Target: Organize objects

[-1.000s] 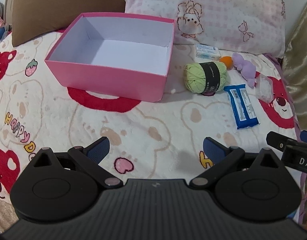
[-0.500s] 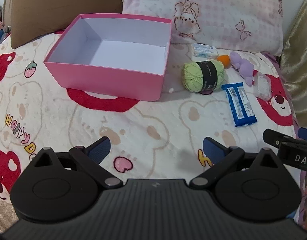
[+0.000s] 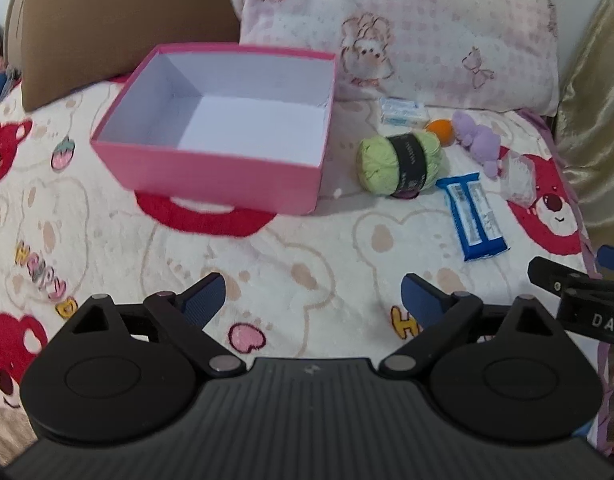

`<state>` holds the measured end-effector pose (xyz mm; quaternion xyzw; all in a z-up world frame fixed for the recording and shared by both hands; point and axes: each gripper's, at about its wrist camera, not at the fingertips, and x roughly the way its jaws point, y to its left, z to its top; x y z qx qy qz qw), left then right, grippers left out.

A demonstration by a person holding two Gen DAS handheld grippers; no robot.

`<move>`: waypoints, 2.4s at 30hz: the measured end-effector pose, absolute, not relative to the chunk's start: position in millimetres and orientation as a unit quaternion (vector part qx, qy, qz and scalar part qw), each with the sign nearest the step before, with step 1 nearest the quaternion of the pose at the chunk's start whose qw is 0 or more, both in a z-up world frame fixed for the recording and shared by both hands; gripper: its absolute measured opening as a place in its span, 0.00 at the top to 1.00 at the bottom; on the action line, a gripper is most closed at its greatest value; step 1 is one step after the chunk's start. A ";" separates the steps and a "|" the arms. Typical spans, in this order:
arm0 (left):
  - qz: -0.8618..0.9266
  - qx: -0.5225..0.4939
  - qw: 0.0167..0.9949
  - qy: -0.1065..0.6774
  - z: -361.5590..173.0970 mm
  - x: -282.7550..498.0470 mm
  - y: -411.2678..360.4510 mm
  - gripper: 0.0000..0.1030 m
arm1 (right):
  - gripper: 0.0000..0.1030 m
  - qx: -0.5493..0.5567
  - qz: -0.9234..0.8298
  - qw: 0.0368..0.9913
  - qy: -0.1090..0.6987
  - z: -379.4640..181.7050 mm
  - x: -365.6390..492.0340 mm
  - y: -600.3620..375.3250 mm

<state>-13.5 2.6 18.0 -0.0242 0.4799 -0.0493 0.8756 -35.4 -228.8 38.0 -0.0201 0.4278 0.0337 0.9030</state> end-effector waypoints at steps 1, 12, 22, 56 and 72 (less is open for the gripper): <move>-0.054 -0.014 0.879 0.473 24.8 -13.1 -1.3 0.08 | 0.04 -0.021 0.050 0.902 0.427 40.8 -35.3 -232.5; -0.090 0.005 0.899 0.429 52.6 -3.2 -45.1 0.08 | 0.06 -0.076 0.142 0.918 0.361 52.8 -39.9 -255.1; -0.128 -0.082 0.893 0.424 40.7 17.0 -65.5 0.08 | 0.06 -0.053 0.151 0.912 0.379 22.0 -12.8 -266.9; -0.212 -0.122 0.840 0.485 -115.4 108.7 -152.1 0.49 | 0.40 -0.058 0.229 0.884 0.404 -97.3 68.2 -303.1; -0.219 -0.162 0.834 0.481 -156.7 119.8 -154.7 0.81 | 0.31 -0.024 0.206 0.878 0.431 -120.8 83.8 -307.3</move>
